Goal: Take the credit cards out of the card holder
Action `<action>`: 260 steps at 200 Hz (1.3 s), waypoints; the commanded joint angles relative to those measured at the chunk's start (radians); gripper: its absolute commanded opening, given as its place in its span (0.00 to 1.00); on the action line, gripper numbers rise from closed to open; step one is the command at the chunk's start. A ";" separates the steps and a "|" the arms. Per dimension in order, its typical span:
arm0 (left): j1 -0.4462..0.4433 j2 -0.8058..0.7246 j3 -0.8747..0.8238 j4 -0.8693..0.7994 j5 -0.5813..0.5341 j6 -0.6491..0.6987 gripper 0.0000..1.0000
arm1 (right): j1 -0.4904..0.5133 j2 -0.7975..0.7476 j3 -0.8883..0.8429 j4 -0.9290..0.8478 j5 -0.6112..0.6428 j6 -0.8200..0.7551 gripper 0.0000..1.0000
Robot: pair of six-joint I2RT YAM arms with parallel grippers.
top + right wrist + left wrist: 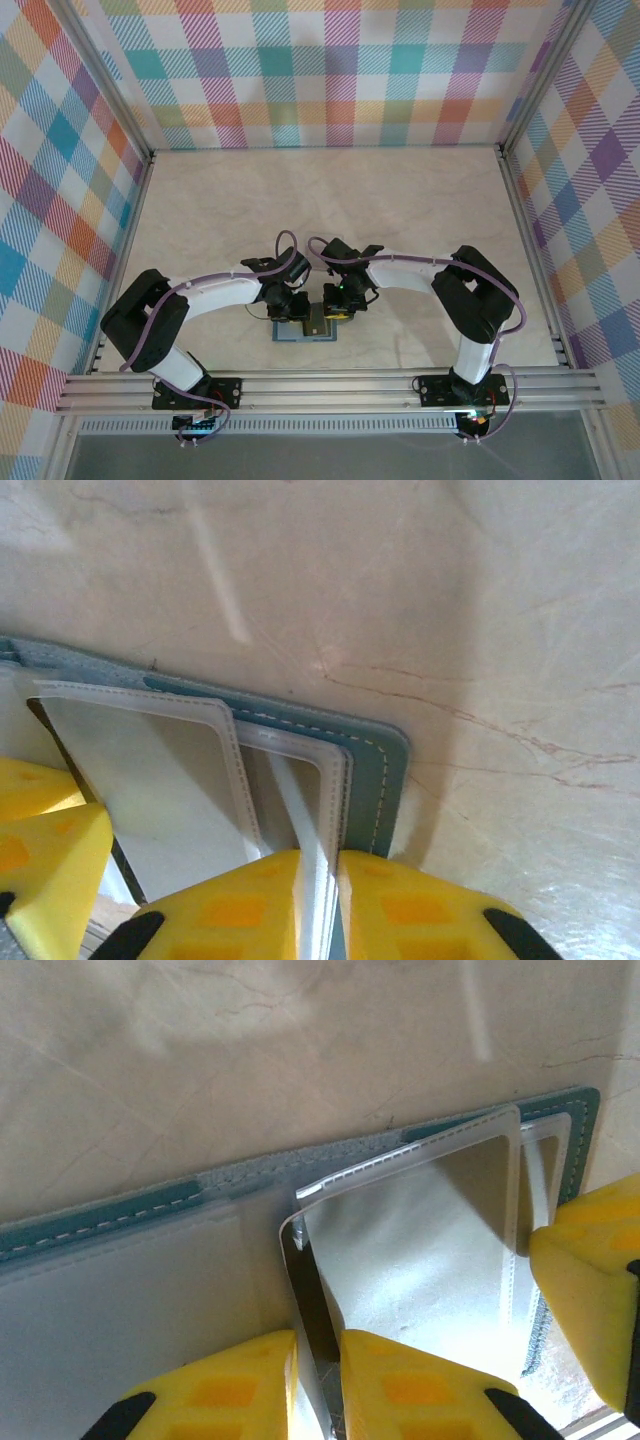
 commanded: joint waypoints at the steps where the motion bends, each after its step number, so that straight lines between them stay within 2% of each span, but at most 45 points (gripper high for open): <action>1: 0.005 0.007 -0.009 -0.018 -0.008 -0.010 0.21 | 0.007 -0.040 -0.010 -0.030 0.025 0.015 0.23; 91: 0.005 -0.003 -0.016 -0.008 0.009 -0.004 0.24 | 0.009 -0.013 -0.004 0.099 -0.100 0.046 0.23; 161: 0.004 -0.006 -0.020 -0.006 0.003 -0.004 0.24 | 0.009 0.043 -0.023 0.096 -0.071 0.041 0.23; 196: 0.013 -0.056 -0.045 0.022 -0.009 -0.028 0.24 | 0.009 0.028 -0.001 -0.026 0.038 0.026 0.23; 260: 0.041 -0.091 -0.096 0.136 0.100 -0.067 0.24 | 0.010 0.023 -0.027 -0.014 0.039 0.031 0.23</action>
